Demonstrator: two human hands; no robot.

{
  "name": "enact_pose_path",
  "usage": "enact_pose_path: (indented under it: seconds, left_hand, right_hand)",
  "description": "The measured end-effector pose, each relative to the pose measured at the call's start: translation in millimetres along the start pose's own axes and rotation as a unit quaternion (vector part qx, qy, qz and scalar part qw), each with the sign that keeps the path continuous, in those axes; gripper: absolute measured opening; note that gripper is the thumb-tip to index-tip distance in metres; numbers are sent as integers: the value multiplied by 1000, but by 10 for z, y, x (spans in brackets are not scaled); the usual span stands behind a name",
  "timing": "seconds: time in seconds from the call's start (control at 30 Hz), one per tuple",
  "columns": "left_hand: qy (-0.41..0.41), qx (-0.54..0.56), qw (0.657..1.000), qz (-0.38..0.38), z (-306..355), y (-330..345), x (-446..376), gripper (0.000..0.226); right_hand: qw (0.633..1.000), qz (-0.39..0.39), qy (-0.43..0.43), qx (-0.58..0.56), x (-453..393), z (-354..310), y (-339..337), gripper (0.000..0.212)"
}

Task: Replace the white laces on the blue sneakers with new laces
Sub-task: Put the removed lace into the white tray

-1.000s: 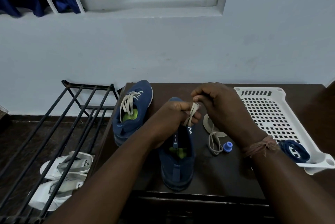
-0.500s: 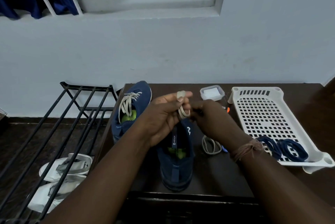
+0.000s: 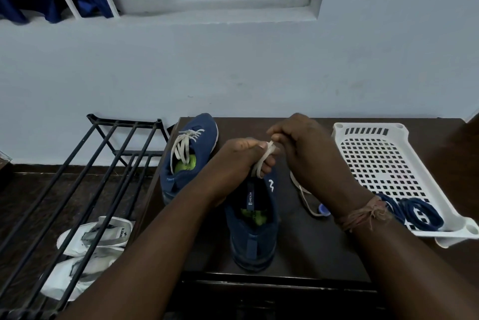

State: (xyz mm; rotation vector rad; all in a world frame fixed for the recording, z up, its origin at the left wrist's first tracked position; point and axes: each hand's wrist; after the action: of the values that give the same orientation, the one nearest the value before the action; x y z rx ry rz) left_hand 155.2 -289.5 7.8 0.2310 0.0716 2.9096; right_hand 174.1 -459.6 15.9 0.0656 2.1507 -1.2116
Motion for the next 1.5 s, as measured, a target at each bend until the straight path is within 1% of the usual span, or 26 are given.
enact_pose_path:
  seconds: [0.07,0.13,0.2,0.27,0.33,0.37,0.43,0.5,0.53,0.57,0.63,0.7,0.73,0.77,0.83,0.93,1.0,1.07,1.13,1.17,1.23,1.3,1.33,1.4,1.47,1.5]
  left_hand:
    - [-10,25,998,-48,11,-6,17,35]
    - [-8,67,995,-76,4,-27,8,34]
    - [-6,130,987,-97,33,-37,15,34]
    - [-14,212,971,-108,71,-43,14,33]
    - [-10,296,951,-89,93,-61,0,33]
    - [-5,329,942,-66,93,-76,-17,33]
    - [12,365,931,-5,77,-123,-63,33]
    - [31,348,936,50,69,-140,-103,32]
    - [33,309,948,75,67,-125,-113,32]
    - [34,242,964,101,64,-100,-108,31]
    - [40,67,988,136,10,-72,-104,30]
    - [50,-68,990,116,-54,-74,-89,30]
    - [49,-102,989,96,-72,-84,-76,32]
    - [39,-104,991,73,-75,-79,-64,34]
    - [18,-68,997,21,-53,-44,-24,34]
    - [10,0,998,-59,-17,7,13,37]
    - [9,58,994,-91,-16,-8,8,38]
    - [5,127,988,-93,12,-29,0,37]
    - [4,220,972,-87,59,-45,-7,37]
    - [6,270,959,-81,91,-59,-11,37]
    - [18,359,932,-42,129,-113,-36,35]
    - [37,408,911,35,115,-172,-92,33]
    - [45,412,907,80,100,-191,-125,33]
    - [46,360,920,146,74,-185,-156,34]
    - [31,233,956,173,44,-136,-139,32]
    - [26,156,972,173,15,-125,-127,32]
  right_hand:
    - [998,37,46,-4,0,83,-8,14]
    - [996,32,86,-4,24,135,0,14]
    - [994,-19,102,-22,57,117,14,16]
    - [993,-78,82,-29,87,51,32,22]
    - [989,-132,55,-45,102,-43,49,32]
    - [984,-162,48,-50,106,-79,71,32]
    - [972,-227,41,-38,123,-135,123,22]
    - [963,-268,30,-22,150,-169,146,18]
    - [961,-276,26,-22,156,-181,135,17]
    - [962,-270,22,-22,152,-191,110,17]
    - [976,-215,7,-30,121,-208,53,20]
    - [993,-115,-6,-32,74,-192,31,18]
    - [998,-66,-3,-25,50,-169,22,16]
    - [999,-26,4,-18,27,-138,12,16]
    - [1000,20,18,-13,1,-60,-10,16]
    - [997,40,61,-23,26,40,-15,16]
    - [993,28,102,-51,49,75,6,16]
    - [989,-7,131,-73,58,89,33,17]
    - [989,-59,123,-59,75,86,59,25]
    - [989,-88,110,-49,88,69,75,30]
    - [986,-145,76,-38,125,6,116,29]
    - [978,-200,41,-34,150,-78,151,22]
    - [974,-224,28,-34,158,-117,163,21]
    - [966,-257,8,-34,162,-187,175,18]
    - [965,-259,-9,-32,159,-234,153,20]
    - [971,-237,-19,-31,149,-249,126,21]
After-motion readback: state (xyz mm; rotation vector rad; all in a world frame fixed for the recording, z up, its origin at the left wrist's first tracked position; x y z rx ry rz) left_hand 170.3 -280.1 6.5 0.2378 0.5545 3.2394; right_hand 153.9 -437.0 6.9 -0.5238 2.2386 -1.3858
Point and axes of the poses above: each hand's wrist, its own x-axis away from the middle knuckle, its own y-axis out of the palm, z = x × y, and after that the axes turned 9 degrees about x, right-handed
